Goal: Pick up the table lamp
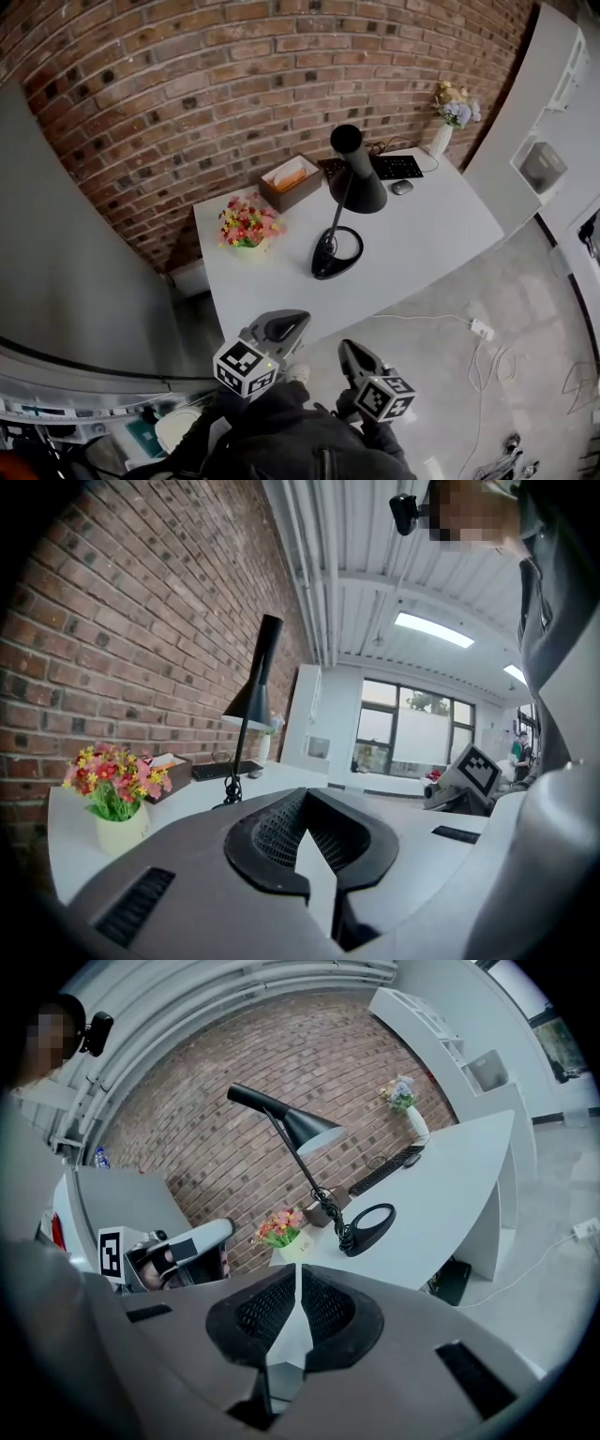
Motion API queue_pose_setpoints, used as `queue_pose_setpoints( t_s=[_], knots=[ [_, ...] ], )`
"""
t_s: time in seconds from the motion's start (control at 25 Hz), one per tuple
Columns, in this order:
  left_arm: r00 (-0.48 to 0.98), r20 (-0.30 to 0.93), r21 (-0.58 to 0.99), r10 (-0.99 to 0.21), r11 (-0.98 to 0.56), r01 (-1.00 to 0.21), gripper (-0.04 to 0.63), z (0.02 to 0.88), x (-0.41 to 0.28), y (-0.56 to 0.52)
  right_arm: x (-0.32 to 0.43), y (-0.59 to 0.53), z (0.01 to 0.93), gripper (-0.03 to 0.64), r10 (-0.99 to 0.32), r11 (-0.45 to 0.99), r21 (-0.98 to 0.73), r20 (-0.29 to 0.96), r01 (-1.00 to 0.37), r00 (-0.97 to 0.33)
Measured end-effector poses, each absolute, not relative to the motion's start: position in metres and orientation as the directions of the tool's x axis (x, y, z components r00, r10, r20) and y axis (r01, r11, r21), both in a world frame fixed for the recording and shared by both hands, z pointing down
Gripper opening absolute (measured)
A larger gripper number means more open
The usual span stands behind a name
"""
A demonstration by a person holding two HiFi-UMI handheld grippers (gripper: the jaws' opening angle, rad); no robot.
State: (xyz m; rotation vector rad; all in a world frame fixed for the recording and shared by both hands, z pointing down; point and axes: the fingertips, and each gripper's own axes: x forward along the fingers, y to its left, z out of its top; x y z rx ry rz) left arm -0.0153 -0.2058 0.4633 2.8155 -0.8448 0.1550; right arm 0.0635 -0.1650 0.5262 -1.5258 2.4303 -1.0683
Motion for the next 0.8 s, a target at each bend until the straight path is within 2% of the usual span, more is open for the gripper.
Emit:
queue_pose_setpoints(
  t_s=[0.36,0.6,0.68,0.72,0.8],
  knots=[
    [0.903,0.091,0.118,-0.419,-0.896,-0.428,0.006,0.432,-0.005,-0.269,0.057,-0.224,0.524,0.015,-0.818,0.307,-0.568,0.254,-0.764,-0.517],
    [0.933,0.073,0.056,-0.351,-0.933,-0.355,0.006,0.402,-0.008,-0.31,0.052,-0.253,0.513,0.015,-0.794,0.406,-0.506,0.218,-0.761,-0.568],
    [0.935,0.049,0.049,-0.35,-0.935,-0.352,0.039,0.384,-0.008,-0.326,0.058,-0.263,0.511,0.018,-0.788,0.433,-0.462,0.223,-0.774,-0.574],
    [0.937,0.031,0.055,-0.348,-0.935,-0.349,0.084,0.375,-0.007,-0.334,0.06,-0.269,0.51,0.039,-0.784,0.442,-0.457,0.221,-0.772,-0.58],
    [0.942,0.008,0.062,-0.336,-0.94,-0.336,0.154,0.361,-0.004,-0.348,0.063,-0.283,0.508,0.14,-0.776,0.456,-0.462,0.211,-0.76,-0.594]
  ],
)
